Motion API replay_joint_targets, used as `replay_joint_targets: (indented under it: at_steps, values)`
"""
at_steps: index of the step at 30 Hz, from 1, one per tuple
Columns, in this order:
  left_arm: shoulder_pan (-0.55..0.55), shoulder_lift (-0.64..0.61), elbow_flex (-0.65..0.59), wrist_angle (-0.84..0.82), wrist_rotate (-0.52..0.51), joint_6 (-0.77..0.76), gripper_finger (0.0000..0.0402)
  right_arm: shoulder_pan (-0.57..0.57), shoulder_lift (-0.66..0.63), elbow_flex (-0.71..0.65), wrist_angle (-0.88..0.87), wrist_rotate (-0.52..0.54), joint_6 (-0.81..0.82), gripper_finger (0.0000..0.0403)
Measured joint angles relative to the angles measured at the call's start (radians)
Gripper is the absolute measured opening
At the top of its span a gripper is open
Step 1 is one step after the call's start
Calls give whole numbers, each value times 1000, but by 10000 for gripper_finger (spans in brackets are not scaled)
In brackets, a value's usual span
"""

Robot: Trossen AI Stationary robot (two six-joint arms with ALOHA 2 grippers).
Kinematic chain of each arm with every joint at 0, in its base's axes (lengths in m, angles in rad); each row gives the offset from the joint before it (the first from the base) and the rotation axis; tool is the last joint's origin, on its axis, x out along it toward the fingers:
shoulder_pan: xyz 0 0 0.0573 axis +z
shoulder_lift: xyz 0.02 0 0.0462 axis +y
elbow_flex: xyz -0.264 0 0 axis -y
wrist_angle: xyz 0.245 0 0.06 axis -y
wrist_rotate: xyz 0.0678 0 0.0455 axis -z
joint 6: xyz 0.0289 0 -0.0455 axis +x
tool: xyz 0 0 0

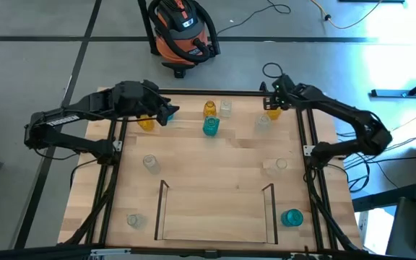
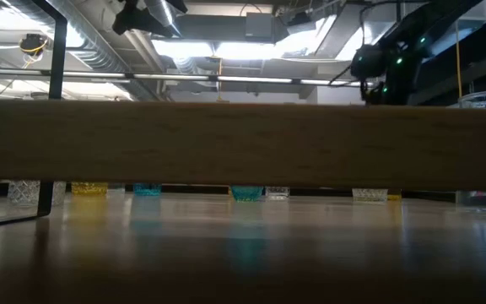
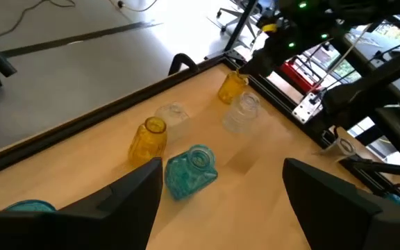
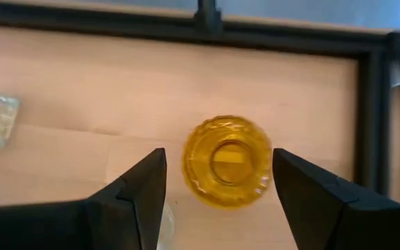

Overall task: Sort vases onto shelf
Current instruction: Put the yellow vase on the shelf

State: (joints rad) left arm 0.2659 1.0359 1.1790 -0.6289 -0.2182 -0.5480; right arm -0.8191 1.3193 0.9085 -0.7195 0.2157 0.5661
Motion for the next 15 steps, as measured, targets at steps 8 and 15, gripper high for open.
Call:
replay_joint_targets:
  at_steps: [8,15]
  values:
    - [-19,0,0,0,0,-27,289,0,102,2,25,15,3,223]
    - [-30,0,0,-10,-2,-27,289,0,105,0,7,1,8,223]
